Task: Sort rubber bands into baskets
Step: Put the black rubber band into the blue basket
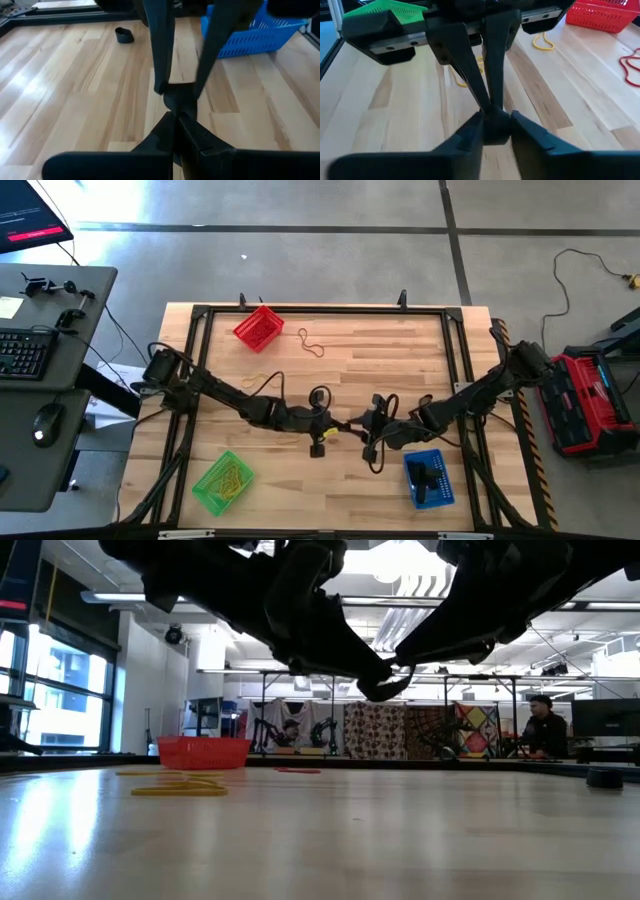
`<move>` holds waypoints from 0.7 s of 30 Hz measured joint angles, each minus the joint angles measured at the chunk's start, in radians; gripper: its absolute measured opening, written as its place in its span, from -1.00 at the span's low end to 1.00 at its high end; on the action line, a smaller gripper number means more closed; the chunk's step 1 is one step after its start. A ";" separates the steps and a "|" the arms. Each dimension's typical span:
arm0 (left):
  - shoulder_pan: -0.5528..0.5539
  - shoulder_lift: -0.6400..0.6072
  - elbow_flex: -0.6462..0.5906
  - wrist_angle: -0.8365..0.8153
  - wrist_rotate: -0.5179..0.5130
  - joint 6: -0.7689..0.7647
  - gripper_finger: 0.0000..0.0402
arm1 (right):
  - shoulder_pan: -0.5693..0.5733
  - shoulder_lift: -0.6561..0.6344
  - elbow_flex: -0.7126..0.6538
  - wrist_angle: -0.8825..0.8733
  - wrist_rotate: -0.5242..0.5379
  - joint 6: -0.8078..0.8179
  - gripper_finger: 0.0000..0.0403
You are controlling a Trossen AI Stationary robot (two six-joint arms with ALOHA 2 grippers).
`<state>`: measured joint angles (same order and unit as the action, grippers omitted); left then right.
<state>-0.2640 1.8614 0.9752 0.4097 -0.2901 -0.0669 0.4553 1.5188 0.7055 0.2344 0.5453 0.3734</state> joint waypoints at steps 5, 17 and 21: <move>-0.010 -0.005 0.000 0.008 -0.003 0.015 -0.98 | 0.005 0.000 0.000 -0.010 -0.003 -0.021 -0.95; -0.014 -0.007 0.000 0.009 -0.007 0.018 -0.84 | 0.032 -0.010 0.000 -0.014 -0.003 -0.038 -0.99; -0.014 -0.007 0.000 0.011 -0.006 0.018 -0.74 | 0.044 -0.042 0.000 -0.038 0.008 -0.037 -1.00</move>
<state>-0.2779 1.8539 0.9752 0.4210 -0.2962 -0.0486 0.4992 1.4771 0.7055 0.1966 0.5535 0.3368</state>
